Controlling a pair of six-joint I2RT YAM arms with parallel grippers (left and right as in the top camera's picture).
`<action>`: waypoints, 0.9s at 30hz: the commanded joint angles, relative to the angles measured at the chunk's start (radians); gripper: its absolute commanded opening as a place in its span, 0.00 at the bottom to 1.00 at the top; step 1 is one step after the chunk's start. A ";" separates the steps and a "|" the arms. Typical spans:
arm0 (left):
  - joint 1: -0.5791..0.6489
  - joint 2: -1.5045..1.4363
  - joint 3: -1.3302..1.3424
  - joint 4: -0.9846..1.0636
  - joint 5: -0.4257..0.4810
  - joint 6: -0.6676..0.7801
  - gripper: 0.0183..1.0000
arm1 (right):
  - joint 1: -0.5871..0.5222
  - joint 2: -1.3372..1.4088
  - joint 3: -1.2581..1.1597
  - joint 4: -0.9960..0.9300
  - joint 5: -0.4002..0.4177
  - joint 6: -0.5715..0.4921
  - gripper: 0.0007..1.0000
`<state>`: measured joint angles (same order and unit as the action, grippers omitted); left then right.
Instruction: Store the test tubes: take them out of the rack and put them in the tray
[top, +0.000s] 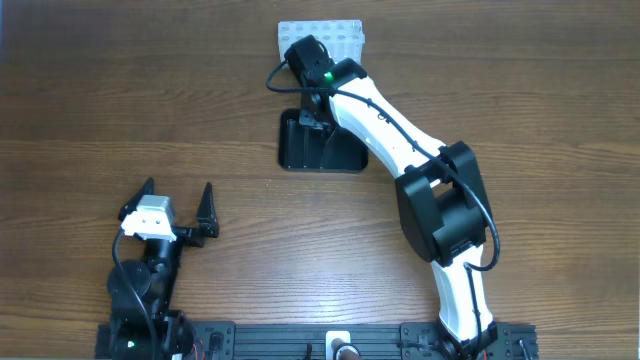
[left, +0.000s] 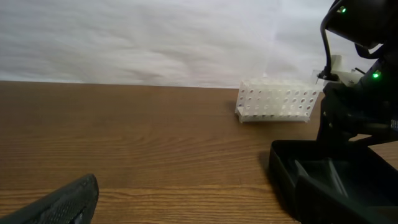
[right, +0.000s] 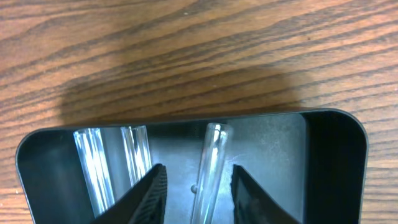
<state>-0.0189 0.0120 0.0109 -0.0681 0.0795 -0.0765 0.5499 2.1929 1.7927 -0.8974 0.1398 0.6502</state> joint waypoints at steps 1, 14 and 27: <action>0.003 -0.006 -0.005 -0.002 0.017 -0.014 1.00 | 0.018 0.010 -0.006 0.018 0.006 -0.022 0.38; 0.003 -0.006 -0.005 -0.002 0.017 -0.014 1.00 | -0.063 -0.173 -0.006 0.332 0.188 -0.364 0.94; 0.003 -0.006 -0.005 -0.002 0.017 -0.014 1.00 | -0.197 -0.021 -0.006 0.655 0.145 -0.447 0.98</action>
<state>-0.0189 0.0120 0.0109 -0.0681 0.0799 -0.0765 0.3424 2.1208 1.7836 -0.2642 0.3061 0.2504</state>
